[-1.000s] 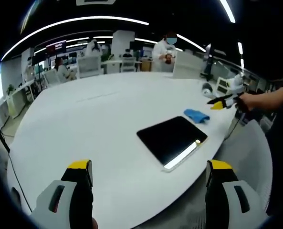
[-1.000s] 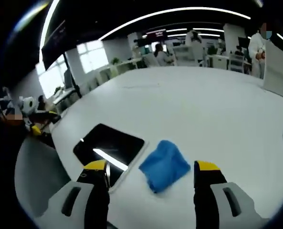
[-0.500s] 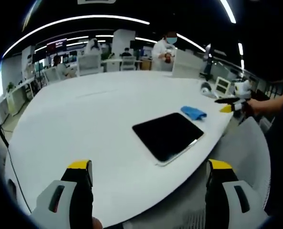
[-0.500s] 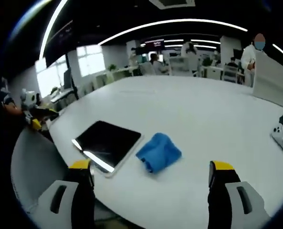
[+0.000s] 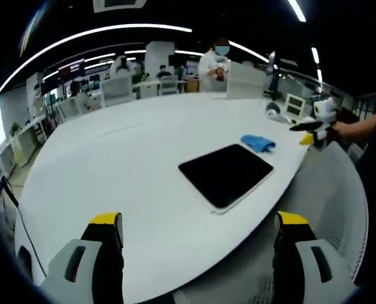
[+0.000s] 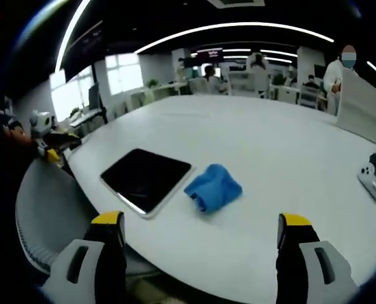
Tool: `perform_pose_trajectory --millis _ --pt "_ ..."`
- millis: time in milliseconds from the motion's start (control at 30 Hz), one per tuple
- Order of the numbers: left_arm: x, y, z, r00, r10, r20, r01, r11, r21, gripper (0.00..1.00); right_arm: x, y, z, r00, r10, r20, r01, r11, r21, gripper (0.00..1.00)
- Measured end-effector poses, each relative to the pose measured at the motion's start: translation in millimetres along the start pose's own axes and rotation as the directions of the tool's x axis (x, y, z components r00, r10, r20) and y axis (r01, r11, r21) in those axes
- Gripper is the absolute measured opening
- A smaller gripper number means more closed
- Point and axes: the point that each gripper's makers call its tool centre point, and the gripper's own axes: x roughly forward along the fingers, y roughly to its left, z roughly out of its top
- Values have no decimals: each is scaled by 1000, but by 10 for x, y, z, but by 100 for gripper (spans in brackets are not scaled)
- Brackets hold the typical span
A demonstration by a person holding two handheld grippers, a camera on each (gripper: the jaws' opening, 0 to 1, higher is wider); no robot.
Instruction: Wipe the mirror surface with the cleaning cloth until all visible marks leave the cleaned area.
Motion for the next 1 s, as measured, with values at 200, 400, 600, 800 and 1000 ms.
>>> perform_pose_trajectory --millis 200,400,600,800,1000 --pt "25 -19 4 1000 -27 -14 27 1000 -7 99 -80 -3 21 1000 -4 12 4 1000 1 100" --pt "64 -172 -76 993 -84 -81 94 987 131 99 -144 -27 -35 1000 -13 13 13 1000 25 100" --pt "21 -32 -42 997 -65 -50 67 997 38 100 -170 0 -69 1000 -13 10 13 999 32 100" --pt "-9 -63 -151 994 -70 -79 77 993 88 100 -188 -50 -81 1000 -21 9 21 999 37 100" --pt "-81 33 -175 997 -37 -65 39 999 24 100 -181 -53 -107 1000 -20 4 20 999 37 100"
